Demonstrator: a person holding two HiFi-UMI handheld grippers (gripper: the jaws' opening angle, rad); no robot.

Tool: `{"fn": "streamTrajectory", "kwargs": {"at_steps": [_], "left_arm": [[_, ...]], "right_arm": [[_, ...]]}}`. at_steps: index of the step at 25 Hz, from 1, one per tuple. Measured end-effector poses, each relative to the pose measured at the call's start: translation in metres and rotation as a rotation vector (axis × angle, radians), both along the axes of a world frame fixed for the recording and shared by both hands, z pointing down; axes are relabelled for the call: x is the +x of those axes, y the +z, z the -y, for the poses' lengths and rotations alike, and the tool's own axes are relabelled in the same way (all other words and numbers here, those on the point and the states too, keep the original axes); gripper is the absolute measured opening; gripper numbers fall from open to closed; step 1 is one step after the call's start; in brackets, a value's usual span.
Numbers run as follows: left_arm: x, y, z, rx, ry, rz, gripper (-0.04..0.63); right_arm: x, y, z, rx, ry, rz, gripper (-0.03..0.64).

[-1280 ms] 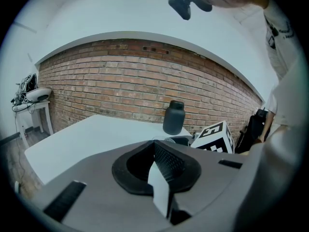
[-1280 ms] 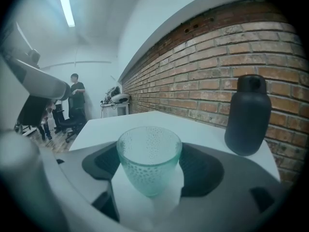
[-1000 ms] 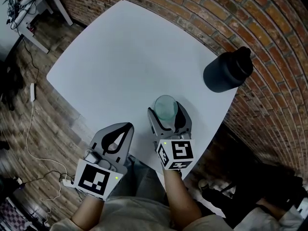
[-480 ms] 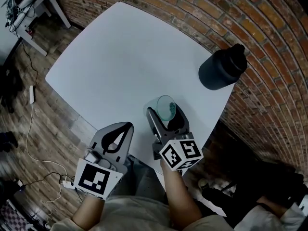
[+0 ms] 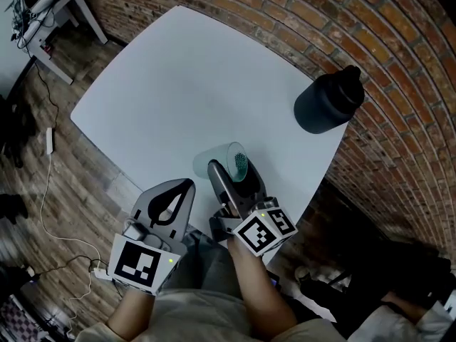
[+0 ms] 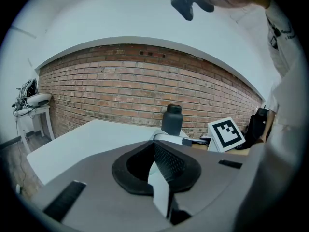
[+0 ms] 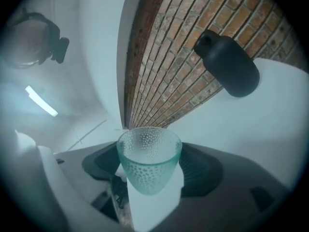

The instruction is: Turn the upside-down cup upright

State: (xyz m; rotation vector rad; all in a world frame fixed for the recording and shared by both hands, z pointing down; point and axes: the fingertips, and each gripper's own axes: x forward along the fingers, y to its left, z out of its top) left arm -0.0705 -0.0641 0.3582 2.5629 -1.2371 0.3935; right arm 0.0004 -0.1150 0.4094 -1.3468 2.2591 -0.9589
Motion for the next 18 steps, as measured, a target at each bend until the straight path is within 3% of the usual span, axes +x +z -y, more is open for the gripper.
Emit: {"fn": "streamTrajectory", "kwargs": {"at_steps": [4,13,18], "left_arm": [[-0.006,-0.001,0.001,0.001,-0.016,0.004,0.009],[-0.011,0.002,0.003,0.002,-0.038,0.006,0.009],[-0.015,0.007,0.004,-0.011,-0.042,-0.015,0.009]], "right_arm": [[-0.006,-0.004,-0.003,-0.002,-0.01,0.108,0.371],[-0.005,-0.01,-0.005,-0.017,-0.036,0.449,0.371],[-0.007,-0.01,-0.009,-0.024,-0.063,0.533,0.371]]}}
